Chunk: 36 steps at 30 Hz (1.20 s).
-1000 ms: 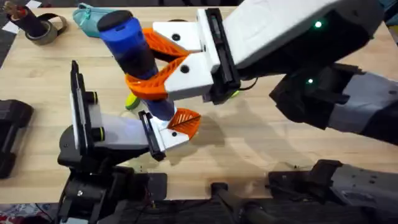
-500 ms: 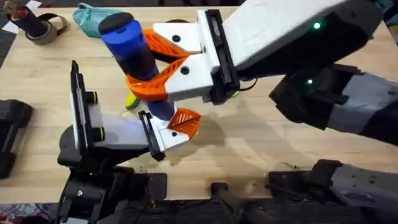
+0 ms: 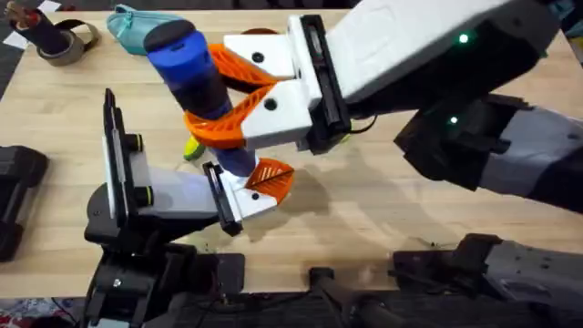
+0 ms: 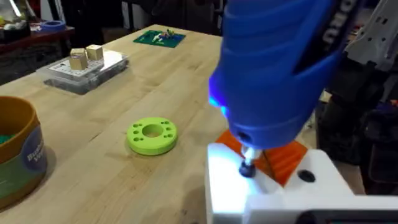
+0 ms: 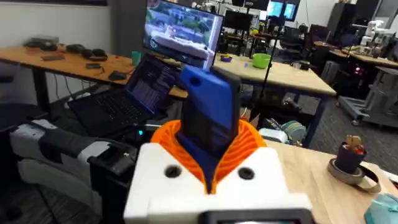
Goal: Pick up the gripper from the table and insert it into the empty holder that is missing its gripper. Then pick up a screw, insert it into the mounting hole, and use the screwdriver to tighten it. Finally, clean up the table by picking up the vegetable and placing it into the bucket.
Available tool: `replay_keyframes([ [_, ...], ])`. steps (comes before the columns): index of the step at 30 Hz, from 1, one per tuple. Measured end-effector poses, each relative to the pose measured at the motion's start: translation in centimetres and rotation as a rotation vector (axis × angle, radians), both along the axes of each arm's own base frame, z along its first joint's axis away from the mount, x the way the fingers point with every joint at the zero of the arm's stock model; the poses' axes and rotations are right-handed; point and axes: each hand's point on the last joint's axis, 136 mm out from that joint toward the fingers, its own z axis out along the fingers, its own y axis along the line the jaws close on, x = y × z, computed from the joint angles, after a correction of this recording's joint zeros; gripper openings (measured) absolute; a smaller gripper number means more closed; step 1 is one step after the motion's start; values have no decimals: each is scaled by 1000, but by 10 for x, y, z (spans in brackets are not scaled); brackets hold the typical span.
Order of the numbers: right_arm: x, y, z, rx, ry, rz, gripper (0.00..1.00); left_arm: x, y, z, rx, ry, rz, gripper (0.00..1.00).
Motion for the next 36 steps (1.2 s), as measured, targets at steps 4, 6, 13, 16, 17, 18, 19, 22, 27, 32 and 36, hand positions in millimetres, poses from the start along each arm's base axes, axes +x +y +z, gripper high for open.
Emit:
replay_keyframes([
  [4, 0, 0, 0, -1, 1, 0, 25, 0, 0, 0, 0, 0, 0, 7],
  [6, 0, 0, -1, -1, 2, 0, 25, 0, 0, 0, 0, 0, 0, 7],
  [13, 1, 2, -2, 0, 15, -16, 25, 0, 0, 0, 0, 1, 0, 7],
  [16, 1, 3, -2, 1, 16, -19, 25, 0, 0, 0, 0, 0, 0, 7],
  [17, 1, 3, -2, 1, 16, -19, 25, 0, 0, 0, 0, 0, 0, 7],
  [18, 1, 3, -2, 1, 17, -20, 25, 0, 0, 0, 0, 0, 0, 7],
  [19, 1, 3, -2, 1, 20, -22, 25, 0, 0, 0, 0, 0, 0, 7],
  [22, 4, 4, -4, -8, 35, -36, 25, 0, 0, 0, -1, 1, -1, 7],
  [27, 9, 5, -5, -11, 50, -58, 25, 0, 0, 0, -2, 5, -2, 7],
  [32, 6, 1, -3, 28, 42, -59, 25, -1, 0, 0, -3, 6, -3, 7],
  [36, 2, -7, -4, 76, 31, -54, 25, 0, 0, 0, -3, 8, -2, 7],
])
